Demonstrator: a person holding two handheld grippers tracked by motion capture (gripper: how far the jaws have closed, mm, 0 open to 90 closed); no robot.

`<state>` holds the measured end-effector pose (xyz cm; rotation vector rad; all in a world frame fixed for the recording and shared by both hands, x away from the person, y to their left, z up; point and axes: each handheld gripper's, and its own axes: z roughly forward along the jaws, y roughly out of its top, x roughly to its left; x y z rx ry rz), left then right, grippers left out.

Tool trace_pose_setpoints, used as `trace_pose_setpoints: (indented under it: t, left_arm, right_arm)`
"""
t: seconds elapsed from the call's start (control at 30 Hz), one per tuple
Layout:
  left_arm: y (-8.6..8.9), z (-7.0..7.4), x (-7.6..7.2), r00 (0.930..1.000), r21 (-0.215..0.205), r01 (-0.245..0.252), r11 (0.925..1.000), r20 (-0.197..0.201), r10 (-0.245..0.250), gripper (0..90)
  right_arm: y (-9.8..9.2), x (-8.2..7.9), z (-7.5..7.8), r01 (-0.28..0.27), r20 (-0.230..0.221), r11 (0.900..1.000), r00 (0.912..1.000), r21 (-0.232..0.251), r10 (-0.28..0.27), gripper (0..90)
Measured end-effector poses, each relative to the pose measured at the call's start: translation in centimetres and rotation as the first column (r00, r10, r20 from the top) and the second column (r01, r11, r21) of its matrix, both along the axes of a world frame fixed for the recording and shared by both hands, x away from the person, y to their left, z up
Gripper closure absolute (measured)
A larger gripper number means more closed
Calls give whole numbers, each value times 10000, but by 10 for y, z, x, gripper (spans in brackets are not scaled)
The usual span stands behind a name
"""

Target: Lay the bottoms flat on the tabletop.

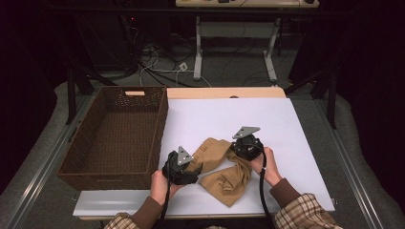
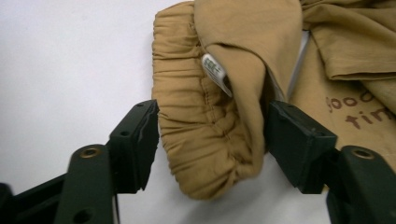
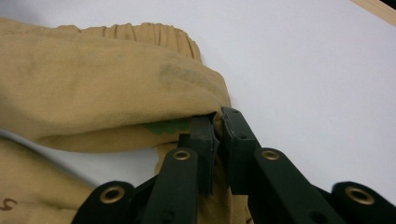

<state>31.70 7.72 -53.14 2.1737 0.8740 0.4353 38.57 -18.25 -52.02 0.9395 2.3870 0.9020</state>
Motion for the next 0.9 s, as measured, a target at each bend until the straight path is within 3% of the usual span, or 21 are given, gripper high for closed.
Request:
trace_pose_setpoints:
  t: [0.1,0.33,0.53,0.63,0.73,0.77,0.9]
  left_arm:
    - [-2,1,-3,9999,-76,129,9999,-71,-130,321]
    - [-8,1,-6,9970,-82,620,9980,-457,-623,302]
    - [-14,-5,-7,9861,-12,1223,9925,-1134,-1217,302]
    - [-16,-6,-7,9835,116,1342,9909,-1241,-1317,310]
    - [-16,-9,-7,9868,305,1225,9920,-1108,-1185,412]
    - [-16,-10,-7,9893,319,1086,9936,-1011,-1049,491]
    - [-11,-14,-1,9913,-2,831,9965,-1028,-827,678]
  right_arm:
    - [-4,2,0,302,14,9995,9995,-85,-302,840]
    - [-9,7,-7,498,-406,9982,9979,-327,-511,837]
    - [-8,6,-7,410,-368,9979,9984,-503,-429,808]
    - [-6,4,-5,315,-188,9976,9993,-620,-327,759]
    - [-6,3,-3,172,-81,9982,9998,-566,-177,600]
    - [-6,3,-3,53,-75,9986,10000,-525,-57,551]
    - [-1,-1,0,-785,25,9962,9969,-364,787,426]
